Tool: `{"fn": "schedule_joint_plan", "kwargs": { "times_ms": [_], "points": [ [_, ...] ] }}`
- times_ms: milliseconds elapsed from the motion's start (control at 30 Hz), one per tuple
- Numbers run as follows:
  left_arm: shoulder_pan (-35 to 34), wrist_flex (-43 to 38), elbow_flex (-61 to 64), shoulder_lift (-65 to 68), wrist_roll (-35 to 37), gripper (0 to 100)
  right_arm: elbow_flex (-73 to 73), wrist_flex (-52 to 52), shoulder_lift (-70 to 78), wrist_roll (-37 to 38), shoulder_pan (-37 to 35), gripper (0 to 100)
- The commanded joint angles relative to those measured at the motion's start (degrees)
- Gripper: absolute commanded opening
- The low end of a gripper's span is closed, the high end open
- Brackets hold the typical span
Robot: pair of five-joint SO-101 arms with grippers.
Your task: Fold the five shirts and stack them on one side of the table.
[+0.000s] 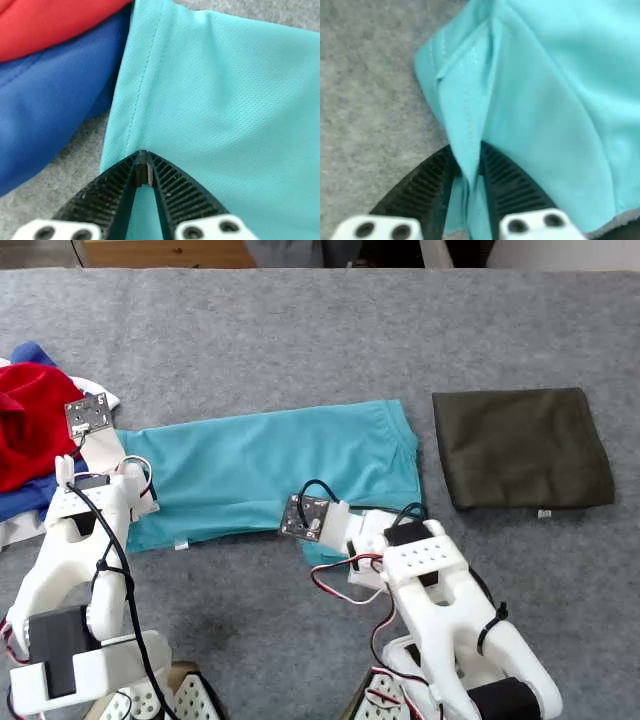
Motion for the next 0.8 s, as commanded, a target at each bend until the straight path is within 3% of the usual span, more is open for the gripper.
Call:
{"fn": "schedule_joint_plan", "kwargs": {
  "times_ms": [0, 333, 767],
  "points": [
    [-0.2, -0.6, -0.2, -0.2, 0.0, 3, -2.2, -0.4, -0.4, 0.8, 1.0, 1.4],
    [-0.6, -0.6, -0.4, -0.2, 0.3, 3, -17.8, 6.9, 1.5, 3.2, 1.1, 1.4],
    [-0.2, -0.6, -0.3, -0.2, 0.0, 3, -51.4, 11.4, 32.0, 5.5, 0.2, 1.5]
  ]
}}
